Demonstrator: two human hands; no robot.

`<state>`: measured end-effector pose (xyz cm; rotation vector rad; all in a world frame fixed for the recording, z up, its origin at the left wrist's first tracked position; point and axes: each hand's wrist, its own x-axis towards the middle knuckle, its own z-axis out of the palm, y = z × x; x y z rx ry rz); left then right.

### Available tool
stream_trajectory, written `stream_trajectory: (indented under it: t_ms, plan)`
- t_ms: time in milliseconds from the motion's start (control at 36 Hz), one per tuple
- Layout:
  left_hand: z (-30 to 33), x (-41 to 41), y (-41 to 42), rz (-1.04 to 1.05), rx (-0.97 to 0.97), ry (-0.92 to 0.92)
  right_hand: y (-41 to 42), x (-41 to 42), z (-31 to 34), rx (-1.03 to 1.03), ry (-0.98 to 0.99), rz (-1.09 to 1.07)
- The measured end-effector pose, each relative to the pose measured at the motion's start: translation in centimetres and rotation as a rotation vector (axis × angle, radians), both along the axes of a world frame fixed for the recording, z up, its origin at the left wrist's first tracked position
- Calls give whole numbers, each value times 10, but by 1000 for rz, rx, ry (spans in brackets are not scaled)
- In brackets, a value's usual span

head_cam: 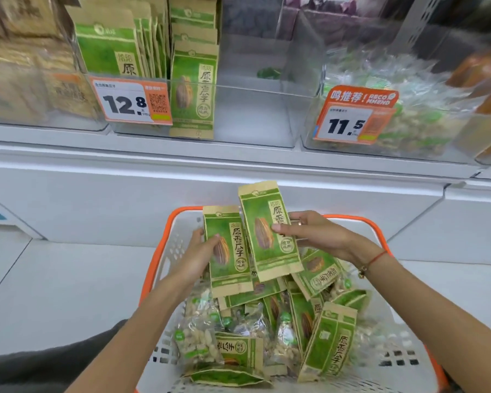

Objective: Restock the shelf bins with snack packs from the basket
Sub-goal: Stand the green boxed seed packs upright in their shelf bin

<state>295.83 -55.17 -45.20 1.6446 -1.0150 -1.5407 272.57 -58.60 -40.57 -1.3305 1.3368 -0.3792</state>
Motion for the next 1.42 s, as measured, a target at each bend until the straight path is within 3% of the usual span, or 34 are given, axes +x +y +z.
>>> stream_trajectory:
  t_ms: [167, 333, 472, 556, 750, 917, 1028, 1194, 1417]
  plan:
    - [25, -25, 6, -61, -97, 165, 12, 28, 0, -91, -21, -107]
    - [53, -32, 3, -51, -297, 73, 5, 39, 22, -343, 81, -174]
    - [91, -26, 2, -117, -433, 183, -1, 40, 53, -253, -93, -48]
    - [112, -17, -2, -169, -539, 148, 0, 39, 72, -388, -107, -41]
    - [196, 21, -36, -250, -1006, -318, -8, 64, 132, -998, -129, -152]
    - [271, 54, -64, -206, -1219, -550, -45, 94, 185, -1211, -43, -145]
    - [285, 77, -85, -113, -1180, -826, -73, 116, 197, -1206, 116, -80]
    - [277, 89, -105, -32, -1162, -1079, -96, 132, 194, -1165, 254, 7]
    - [271, 99, -119, -211, -1226, -1323, -111, 134, 185, -973, 267, 119]
